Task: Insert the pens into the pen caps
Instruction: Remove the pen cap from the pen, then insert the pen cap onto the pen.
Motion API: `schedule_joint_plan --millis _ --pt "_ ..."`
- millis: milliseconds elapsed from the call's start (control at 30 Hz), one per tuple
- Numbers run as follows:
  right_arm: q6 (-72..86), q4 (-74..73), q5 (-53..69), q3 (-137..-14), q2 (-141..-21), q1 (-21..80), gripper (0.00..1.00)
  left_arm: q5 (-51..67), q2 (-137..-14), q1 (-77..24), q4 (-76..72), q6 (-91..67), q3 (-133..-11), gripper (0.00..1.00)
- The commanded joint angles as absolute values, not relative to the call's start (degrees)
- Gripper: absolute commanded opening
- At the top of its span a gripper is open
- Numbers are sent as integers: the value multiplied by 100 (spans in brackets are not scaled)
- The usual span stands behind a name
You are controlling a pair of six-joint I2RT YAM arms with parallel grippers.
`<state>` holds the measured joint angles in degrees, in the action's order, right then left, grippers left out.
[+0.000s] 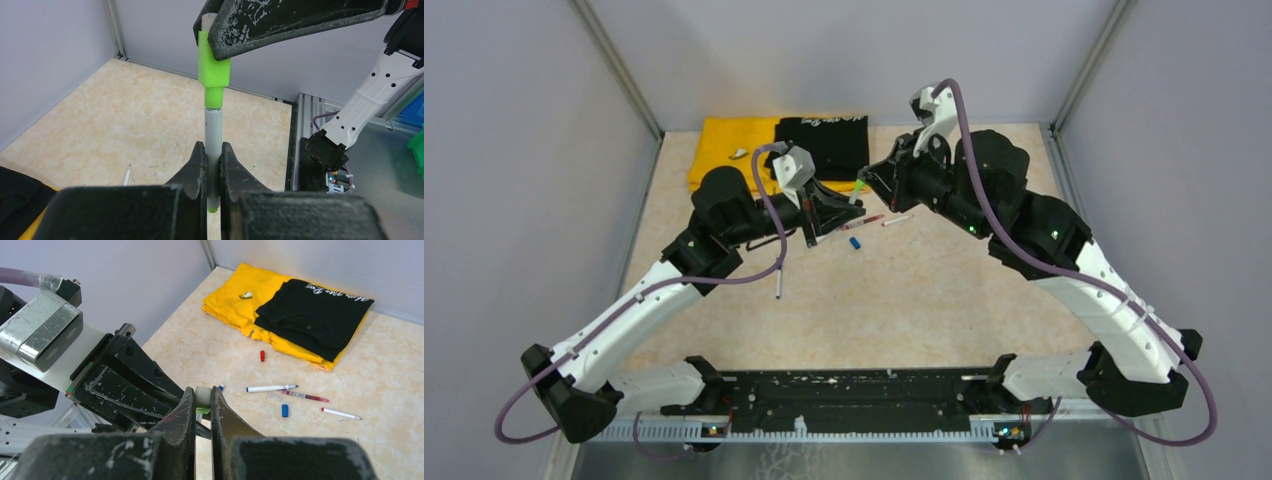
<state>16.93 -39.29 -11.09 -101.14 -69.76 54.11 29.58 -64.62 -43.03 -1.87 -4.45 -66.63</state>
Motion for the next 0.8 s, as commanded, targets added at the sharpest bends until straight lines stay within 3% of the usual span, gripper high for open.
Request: schedule_joint_plan --millis 0,300,767 --pt "1371 -3298 -2327 -10105 -6422 5293 0 3111 -6394 -4298 -171 -466 -6624 0" --pt "1437 -2576 -2539 -9598 -5945 5293 0 3189 -6442 -4298 -170 -483 -6627 0" --pt "1448 -2541 -430 -9643 -6591 5294 0 3392 -6462 -4298 -285 -561 -6666 0"
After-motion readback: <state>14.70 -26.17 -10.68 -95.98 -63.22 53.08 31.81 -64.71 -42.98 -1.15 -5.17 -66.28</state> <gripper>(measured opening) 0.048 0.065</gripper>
